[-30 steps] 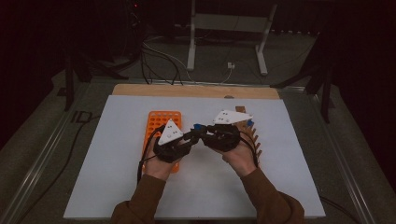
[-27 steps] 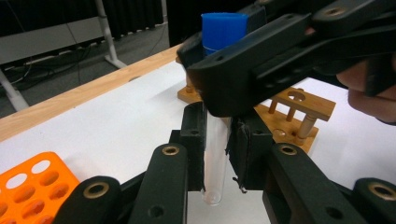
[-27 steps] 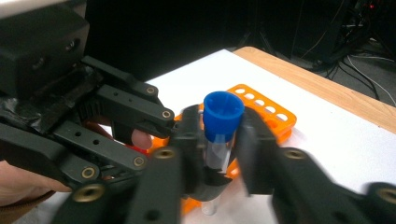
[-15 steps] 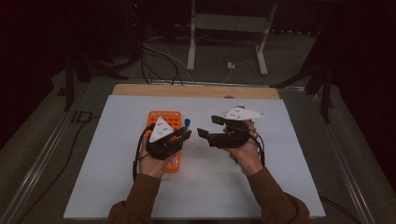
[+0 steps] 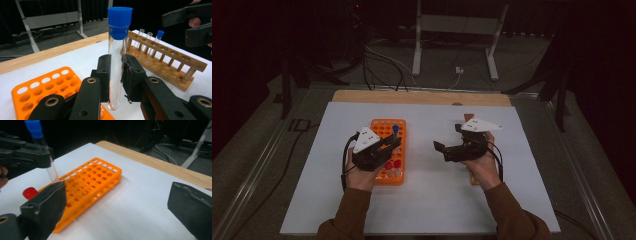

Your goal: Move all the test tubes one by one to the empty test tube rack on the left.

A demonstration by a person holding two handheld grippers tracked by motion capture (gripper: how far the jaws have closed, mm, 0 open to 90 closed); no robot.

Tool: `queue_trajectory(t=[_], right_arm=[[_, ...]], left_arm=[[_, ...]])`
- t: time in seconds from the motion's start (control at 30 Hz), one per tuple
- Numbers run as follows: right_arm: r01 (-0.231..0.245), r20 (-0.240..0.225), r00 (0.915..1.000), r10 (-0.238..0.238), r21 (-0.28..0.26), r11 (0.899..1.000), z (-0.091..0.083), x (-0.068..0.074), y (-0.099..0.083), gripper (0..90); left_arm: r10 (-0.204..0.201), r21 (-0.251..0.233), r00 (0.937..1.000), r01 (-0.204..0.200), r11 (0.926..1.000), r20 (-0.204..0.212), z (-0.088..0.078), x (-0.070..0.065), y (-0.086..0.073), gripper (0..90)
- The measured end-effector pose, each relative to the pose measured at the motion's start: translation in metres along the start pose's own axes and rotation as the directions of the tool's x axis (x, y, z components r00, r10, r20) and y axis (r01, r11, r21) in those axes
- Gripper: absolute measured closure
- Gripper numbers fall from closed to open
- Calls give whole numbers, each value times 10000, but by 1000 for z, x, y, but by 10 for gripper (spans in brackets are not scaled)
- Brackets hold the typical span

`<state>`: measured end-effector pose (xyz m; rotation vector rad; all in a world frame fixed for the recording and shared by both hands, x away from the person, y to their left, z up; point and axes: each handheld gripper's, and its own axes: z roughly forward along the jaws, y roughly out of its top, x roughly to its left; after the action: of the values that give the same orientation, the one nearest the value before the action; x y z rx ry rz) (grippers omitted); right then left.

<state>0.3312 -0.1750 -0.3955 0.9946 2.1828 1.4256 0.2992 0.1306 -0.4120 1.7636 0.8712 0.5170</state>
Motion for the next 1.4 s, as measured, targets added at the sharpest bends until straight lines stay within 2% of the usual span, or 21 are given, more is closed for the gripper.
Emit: queue_trajectory(t=[0.17, 0.47, 0.7, 0.93, 1.23, 1.4], right_arm=[[-45, 388, 9992, 45, 8, 10000, -6, -5, -5, 4], [-255, 562, 9981, 257, -49, 9997, -15, -17, -16, 4], [-349, 687, 9971, 341, 104, 9993, -18, -24, -24, 4], [-391, 695, 9968, 387, 53, 9992, -19, -25, -27, 4], [-439, 649, 9969, 435, 43, 9990, -22, -27, -29, 4], [-433, 674, 9968, 432, -4, 9991, -24, -29, -31, 5]], left_arm=[[-66, 51, 9999, 67, 10000, -86, -9, 5, -6, 768], [-202, 191, 9993, 208, 9996, -300, -23, 12, -25, 768], [-542, 302, 9981, 550, 9980, -291, -31, 17, -43, 768], [-613, 391, 9981, 616, 9973, -73, -32, 15, -52, 768], [-565, 999, 9984, 559, 9934, 33, -28, 12, -65, 767], [-411, 1525, 9991, 401, 9875, 39, -28, 12, -75, 768]])
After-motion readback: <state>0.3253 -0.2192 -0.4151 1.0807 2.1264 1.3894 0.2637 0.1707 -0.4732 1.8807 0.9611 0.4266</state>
